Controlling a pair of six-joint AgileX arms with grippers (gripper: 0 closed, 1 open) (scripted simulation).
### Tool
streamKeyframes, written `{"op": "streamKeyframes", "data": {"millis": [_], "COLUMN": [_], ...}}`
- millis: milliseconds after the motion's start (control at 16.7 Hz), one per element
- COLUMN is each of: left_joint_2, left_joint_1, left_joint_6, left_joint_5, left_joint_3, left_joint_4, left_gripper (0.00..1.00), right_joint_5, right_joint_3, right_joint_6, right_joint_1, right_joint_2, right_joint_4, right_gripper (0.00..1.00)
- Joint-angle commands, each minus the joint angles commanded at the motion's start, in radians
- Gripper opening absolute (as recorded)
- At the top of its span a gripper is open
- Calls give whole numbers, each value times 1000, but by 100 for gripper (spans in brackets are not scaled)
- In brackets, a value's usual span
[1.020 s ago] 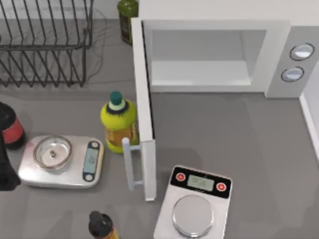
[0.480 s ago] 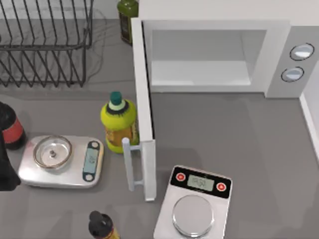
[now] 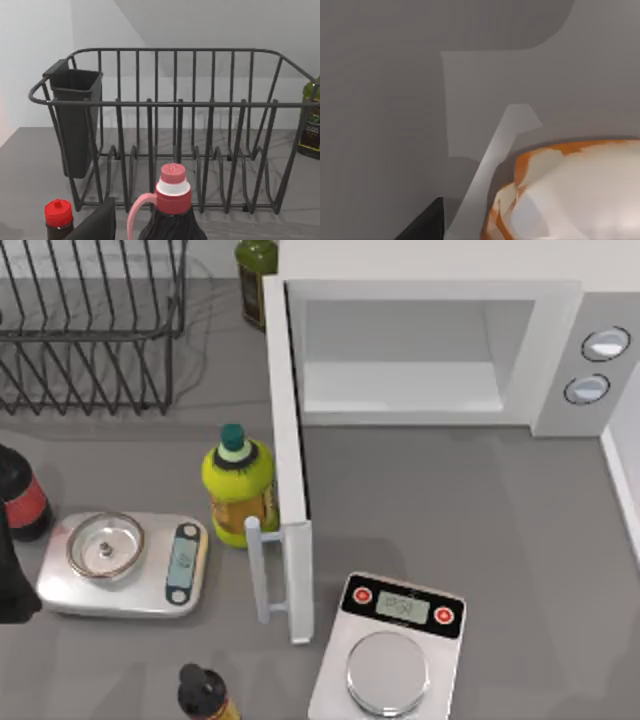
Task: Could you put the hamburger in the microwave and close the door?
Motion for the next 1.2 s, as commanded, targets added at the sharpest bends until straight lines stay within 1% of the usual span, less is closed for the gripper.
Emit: {"op": "streamKeyframes", "data": {"millis": [120, 240, 540, 660, 960, 1200], "left_joint_2": [0, 0, 0, 0, 0, 0], "left_joint_1": [0, 0, 0, 0, 0, 0], "left_joint_6": [0, 0, 0, 0, 0, 0], "left_joint_5": [0, 0, 0, 0, 0, 0], "left_joint_3": [0, 0, 0, 0, 0, 0], "left_joint_4": [0, 0, 0, 0, 0, 0], "left_gripper": [100, 100, 100, 100, 100, 100], "right_joint_5": [-1, -1, 0, 0, 0, 13], "right_joint_3": [14, 57, 208, 256, 279, 287], "right_joint_6": [1, -1, -7, -8, -7, 11], "right_joint_1": [-3, -7, -7, -6, -4, 16], "right_joint_2": [-6, -25, -115, -152, -173, -153], "right_joint_4": [-16, -75, -352, -423, -452, -418], "right_gripper": [0, 0, 0, 0, 0, 0]}}
